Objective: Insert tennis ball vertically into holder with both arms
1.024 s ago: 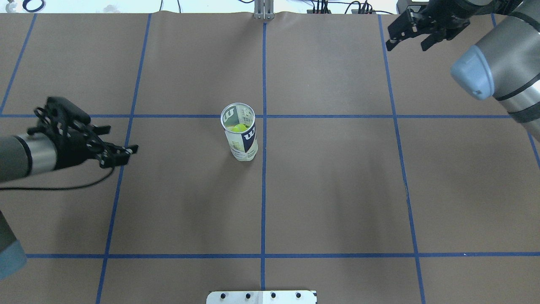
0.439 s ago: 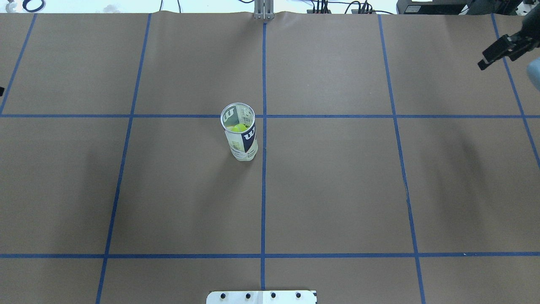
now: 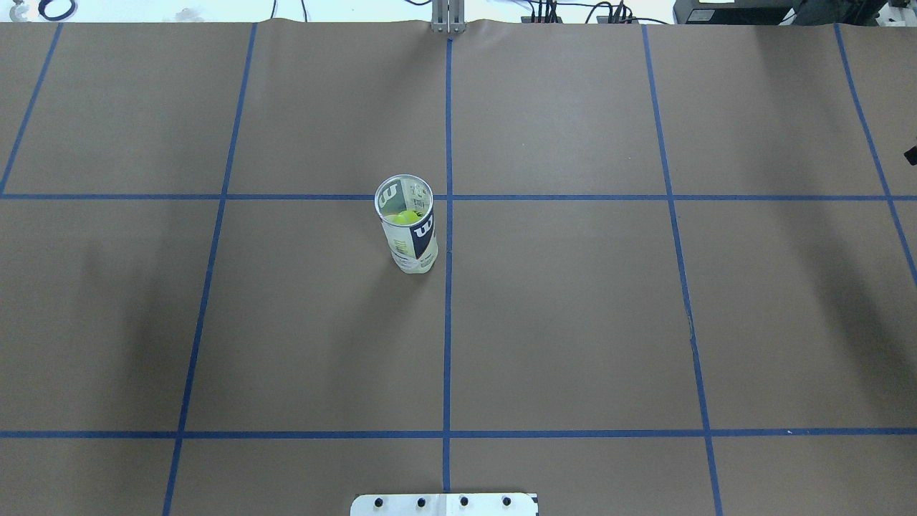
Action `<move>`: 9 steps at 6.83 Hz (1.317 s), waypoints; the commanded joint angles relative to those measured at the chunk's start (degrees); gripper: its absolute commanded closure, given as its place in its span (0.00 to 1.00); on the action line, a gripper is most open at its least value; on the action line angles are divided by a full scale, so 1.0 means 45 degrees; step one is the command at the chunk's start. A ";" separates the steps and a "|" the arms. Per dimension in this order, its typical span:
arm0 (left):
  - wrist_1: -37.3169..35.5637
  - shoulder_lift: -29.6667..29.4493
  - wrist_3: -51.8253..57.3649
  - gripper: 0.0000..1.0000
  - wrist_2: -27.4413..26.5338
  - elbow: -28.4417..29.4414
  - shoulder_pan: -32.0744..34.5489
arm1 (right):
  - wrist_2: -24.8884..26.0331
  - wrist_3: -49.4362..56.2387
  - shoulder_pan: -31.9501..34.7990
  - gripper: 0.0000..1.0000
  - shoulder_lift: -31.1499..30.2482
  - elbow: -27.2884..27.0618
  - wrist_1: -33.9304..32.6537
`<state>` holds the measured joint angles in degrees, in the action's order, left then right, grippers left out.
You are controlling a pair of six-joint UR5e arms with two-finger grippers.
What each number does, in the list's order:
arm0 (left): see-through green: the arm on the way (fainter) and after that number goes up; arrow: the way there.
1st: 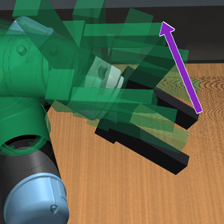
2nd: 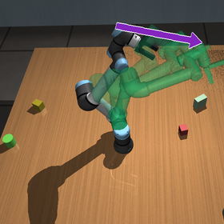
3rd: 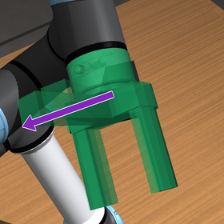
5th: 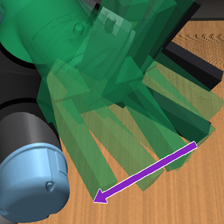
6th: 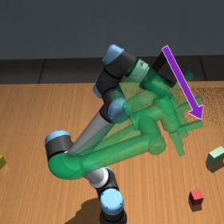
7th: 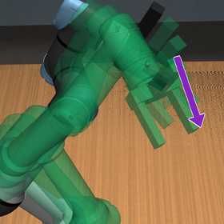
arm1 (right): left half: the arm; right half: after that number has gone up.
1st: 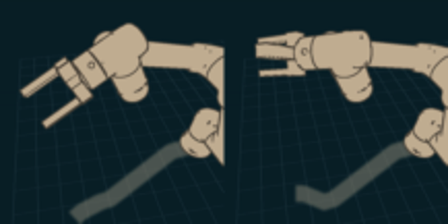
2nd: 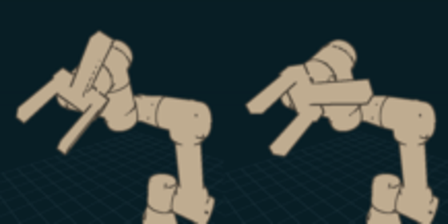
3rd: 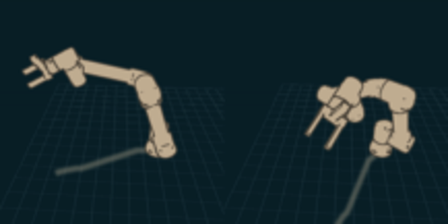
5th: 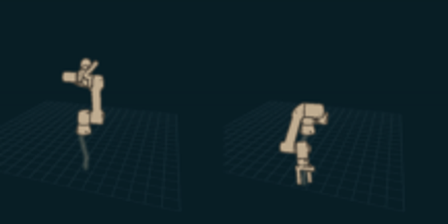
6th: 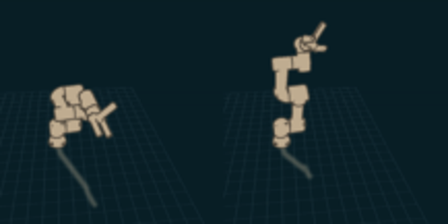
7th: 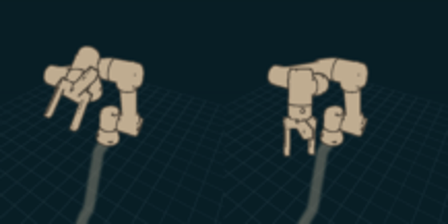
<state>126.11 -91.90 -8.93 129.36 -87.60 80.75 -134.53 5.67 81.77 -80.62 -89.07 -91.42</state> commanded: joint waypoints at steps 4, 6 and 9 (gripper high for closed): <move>-0.3389 0.0090 0.0245 0.01 0.1005 -0.0428 0.0627 | -0.0123 -0.0011 0.0673 0.01 -0.0541 -0.0069 -0.0151; -0.5439 0.0129 0.2229 0.01 0.1115 -0.1138 0.1620 | -0.0182 0.0047 0.1220 0.01 -0.0949 -0.0049 -0.0172; -0.7923 0.1019 0.3448 0.01 0.1174 -0.2149 0.2348 | -0.0592 0.0048 0.1476 0.01 -0.1809 -0.0108 -0.0153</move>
<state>93.96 -90.25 5.16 134.59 -94.81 90.54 -136.76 5.88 88.11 -87.18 -89.49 -92.14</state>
